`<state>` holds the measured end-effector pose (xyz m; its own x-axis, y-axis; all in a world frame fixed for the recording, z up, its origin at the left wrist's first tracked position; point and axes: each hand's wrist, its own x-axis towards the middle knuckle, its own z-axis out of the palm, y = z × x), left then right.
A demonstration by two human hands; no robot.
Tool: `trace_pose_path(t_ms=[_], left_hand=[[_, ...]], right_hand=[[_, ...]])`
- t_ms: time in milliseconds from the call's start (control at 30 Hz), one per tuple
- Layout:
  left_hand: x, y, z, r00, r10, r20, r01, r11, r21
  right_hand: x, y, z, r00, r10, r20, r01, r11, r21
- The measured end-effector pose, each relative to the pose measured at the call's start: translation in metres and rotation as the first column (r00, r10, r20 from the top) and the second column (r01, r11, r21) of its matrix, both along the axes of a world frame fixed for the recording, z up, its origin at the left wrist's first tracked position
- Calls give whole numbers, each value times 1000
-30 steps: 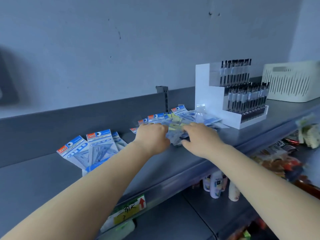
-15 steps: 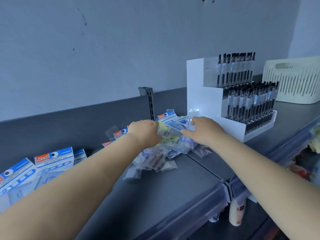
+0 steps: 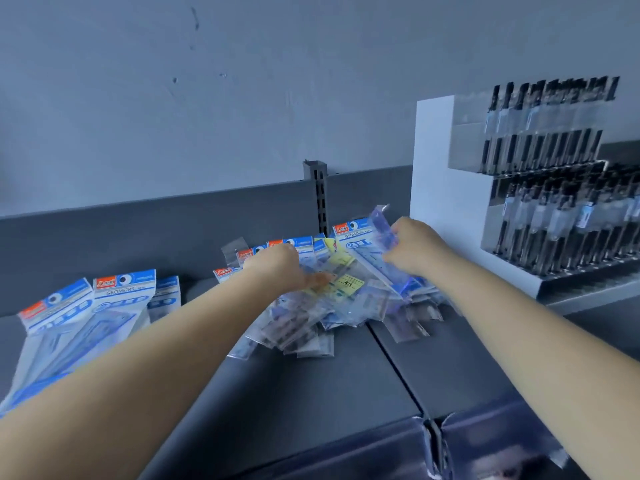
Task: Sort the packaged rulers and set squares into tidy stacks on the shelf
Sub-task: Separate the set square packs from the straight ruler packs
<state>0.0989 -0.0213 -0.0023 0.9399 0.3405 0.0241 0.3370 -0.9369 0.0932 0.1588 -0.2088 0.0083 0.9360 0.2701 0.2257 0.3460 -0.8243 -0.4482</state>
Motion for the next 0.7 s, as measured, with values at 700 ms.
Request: trace_pose_path(t_ms=[700], left_hand=[[-92, 14, 24, 640, 474, 604, 229, 633, -739]], right_hand=[[-70, 29, 16, 807, 560, -189, -217, 579, 786]])
